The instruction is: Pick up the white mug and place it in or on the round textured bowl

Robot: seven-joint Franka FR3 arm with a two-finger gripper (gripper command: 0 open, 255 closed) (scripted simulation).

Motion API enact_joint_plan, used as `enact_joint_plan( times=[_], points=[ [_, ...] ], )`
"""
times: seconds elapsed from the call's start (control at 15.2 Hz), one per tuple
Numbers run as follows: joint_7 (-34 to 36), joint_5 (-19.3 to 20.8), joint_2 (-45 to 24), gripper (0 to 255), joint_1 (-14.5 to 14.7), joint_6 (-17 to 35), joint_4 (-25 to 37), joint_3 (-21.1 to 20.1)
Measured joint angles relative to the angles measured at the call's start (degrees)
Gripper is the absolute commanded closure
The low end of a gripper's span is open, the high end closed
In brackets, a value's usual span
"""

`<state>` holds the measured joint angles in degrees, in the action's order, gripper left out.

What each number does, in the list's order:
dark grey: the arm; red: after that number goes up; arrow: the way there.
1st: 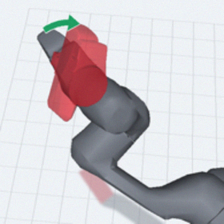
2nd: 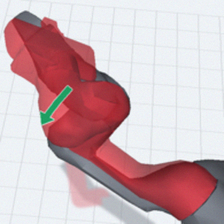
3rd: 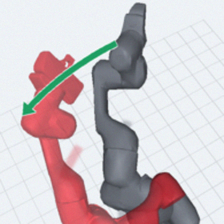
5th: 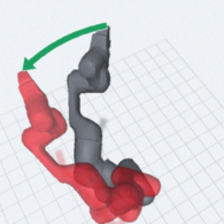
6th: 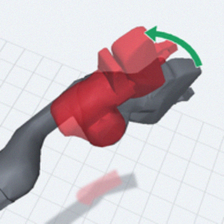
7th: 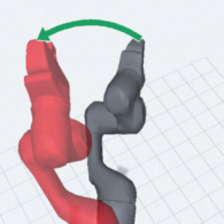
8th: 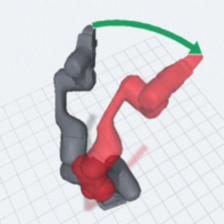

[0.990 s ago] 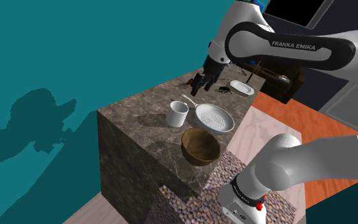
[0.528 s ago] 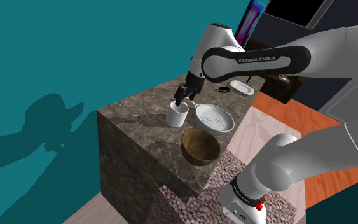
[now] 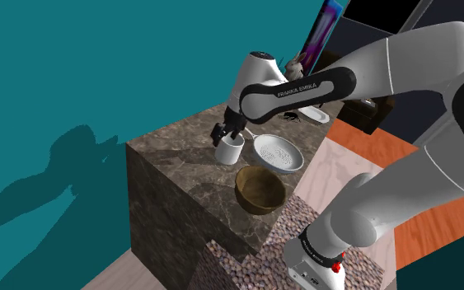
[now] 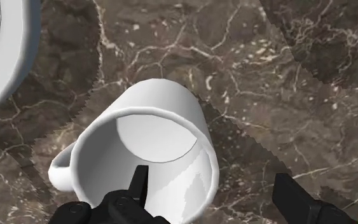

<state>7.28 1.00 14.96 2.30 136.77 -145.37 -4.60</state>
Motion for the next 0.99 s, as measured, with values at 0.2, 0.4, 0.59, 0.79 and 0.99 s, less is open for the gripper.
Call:
enact_joint_plan(
  times=[0.2,0.4,0.59,0.79,0.99],
  points=[
    [0.26,0.24,-1.93,0,-0.09,2.73,-0.80,-0.11],
    [0.42,0.47,-3.35,0,-0.18,4.75,-1.39,-0.14],
    [0.44,0.50,-3.56,0,-0.20,5.09,-1.50,-0.14],
    [0.44,0.51,-3.60,255,-0.20,5.12,-1.50,-0.14],
    [0.44,0.51,-3.60,255,-0.20,5.12,-1.50,-0.14]
  ],
)
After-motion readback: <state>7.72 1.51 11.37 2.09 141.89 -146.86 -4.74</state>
